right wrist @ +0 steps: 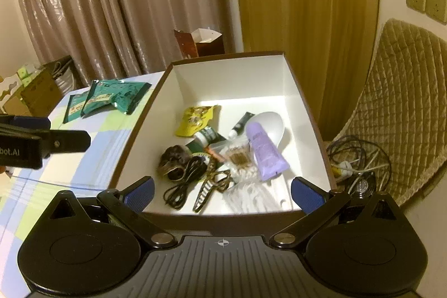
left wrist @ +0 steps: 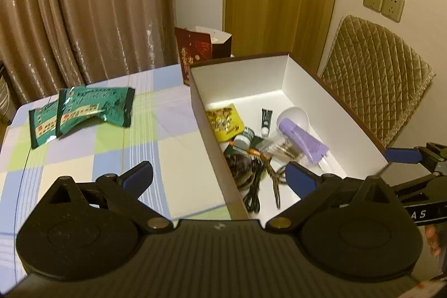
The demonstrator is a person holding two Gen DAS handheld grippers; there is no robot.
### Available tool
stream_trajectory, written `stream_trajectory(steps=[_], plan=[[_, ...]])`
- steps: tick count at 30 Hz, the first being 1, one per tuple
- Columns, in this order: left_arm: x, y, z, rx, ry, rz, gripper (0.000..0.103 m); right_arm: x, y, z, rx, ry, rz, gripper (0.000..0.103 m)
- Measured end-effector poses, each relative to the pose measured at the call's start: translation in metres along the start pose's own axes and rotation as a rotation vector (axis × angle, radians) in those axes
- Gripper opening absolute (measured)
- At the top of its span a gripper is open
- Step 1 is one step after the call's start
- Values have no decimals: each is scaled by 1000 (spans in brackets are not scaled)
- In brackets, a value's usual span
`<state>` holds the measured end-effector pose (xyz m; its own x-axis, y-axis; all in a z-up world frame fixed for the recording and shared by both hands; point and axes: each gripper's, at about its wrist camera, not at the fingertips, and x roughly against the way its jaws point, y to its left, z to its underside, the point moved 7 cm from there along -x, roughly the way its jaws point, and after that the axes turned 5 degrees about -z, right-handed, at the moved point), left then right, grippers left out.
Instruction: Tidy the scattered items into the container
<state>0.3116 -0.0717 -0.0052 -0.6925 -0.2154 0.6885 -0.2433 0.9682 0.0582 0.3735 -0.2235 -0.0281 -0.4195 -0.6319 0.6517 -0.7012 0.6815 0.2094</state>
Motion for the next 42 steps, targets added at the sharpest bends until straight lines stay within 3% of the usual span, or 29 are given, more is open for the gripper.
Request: stream_trajectory(steps=[5,16,42], plan=[[20,-2,12,26,2,25,100,16,8,11,-5,0,-5,101],[50,-3,43,20,23,-14,100,39,22,31,22,2,-6,101],[83,6,91,16,75,-54,100,60,53,65,80,20,-21,101]])
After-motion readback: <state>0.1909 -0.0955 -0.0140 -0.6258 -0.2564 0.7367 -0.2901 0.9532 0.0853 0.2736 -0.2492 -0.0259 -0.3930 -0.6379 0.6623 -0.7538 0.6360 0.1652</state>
